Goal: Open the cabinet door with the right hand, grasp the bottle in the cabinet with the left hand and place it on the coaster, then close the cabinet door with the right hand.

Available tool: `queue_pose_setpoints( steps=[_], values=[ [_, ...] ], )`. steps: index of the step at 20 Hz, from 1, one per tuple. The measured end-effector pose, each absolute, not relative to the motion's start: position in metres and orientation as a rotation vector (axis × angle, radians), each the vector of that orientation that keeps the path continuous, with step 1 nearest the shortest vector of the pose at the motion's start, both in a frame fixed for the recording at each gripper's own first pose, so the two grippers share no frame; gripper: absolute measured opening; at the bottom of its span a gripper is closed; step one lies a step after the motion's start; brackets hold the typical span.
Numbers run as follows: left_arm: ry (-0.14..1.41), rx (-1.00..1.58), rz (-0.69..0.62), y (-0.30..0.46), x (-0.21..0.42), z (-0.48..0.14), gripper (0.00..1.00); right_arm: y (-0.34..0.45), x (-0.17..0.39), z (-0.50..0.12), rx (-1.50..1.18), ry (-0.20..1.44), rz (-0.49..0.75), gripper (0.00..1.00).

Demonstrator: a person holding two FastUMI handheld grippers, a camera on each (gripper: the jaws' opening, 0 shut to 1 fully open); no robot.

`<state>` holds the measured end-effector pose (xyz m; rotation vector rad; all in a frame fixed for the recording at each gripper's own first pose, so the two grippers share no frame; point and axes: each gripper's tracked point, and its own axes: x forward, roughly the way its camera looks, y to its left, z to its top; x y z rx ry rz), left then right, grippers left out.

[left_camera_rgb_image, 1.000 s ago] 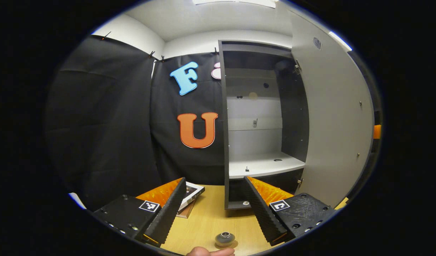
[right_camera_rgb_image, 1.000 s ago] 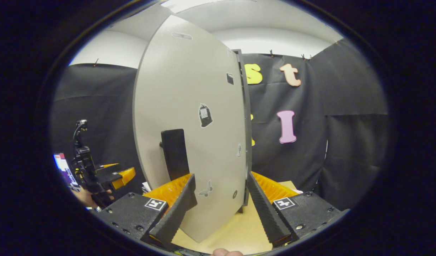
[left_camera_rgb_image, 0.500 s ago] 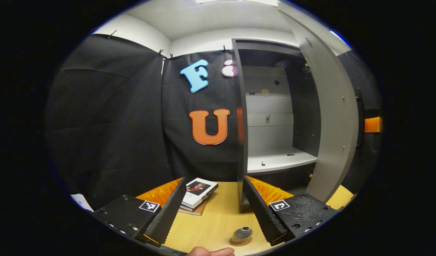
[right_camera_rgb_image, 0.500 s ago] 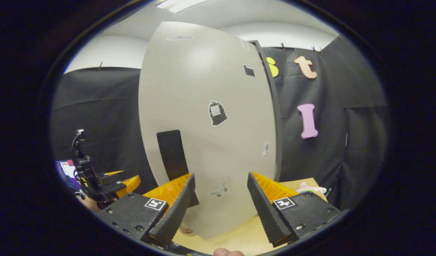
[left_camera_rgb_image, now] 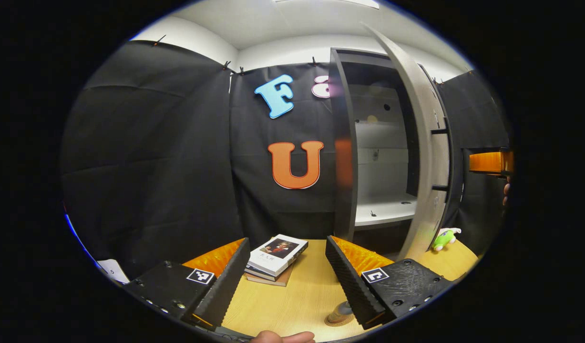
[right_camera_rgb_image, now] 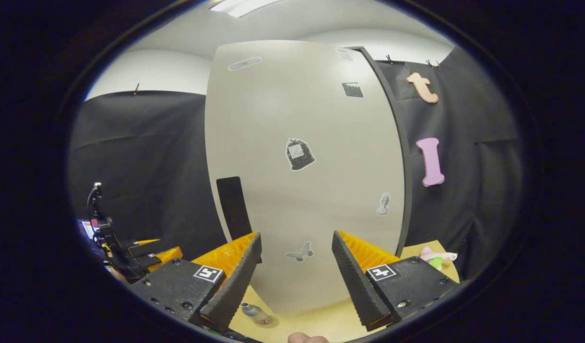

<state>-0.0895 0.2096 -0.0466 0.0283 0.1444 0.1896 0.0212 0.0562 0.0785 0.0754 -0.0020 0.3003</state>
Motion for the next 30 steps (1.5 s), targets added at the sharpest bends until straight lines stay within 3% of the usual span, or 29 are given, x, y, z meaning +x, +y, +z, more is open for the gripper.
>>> queue_pose_setpoints(
  steps=[15,16,18,30],
  values=[
    [0.085,0.034,-0.054,0.077,-0.04,-0.013,0.96,-0.094,-0.011,0.067,0.019,-0.06,-0.059,0.96],
    [0.082,0.038,-0.062,0.069,-0.041,-0.011,1.0,-0.098,-0.011,0.069,0.005,-0.069,-0.063,0.94],
    [0.076,0.052,-0.055,0.058,-0.043,-0.006,0.96,-0.103,-0.007,0.069,-0.029,-0.067,-0.056,0.97],
    [0.072,0.039,0.003,0.031,-0.049,0.002,0.96,-0.101,0.003,0.053,-0.021,0.03,0.047,0.98]
  ],
)
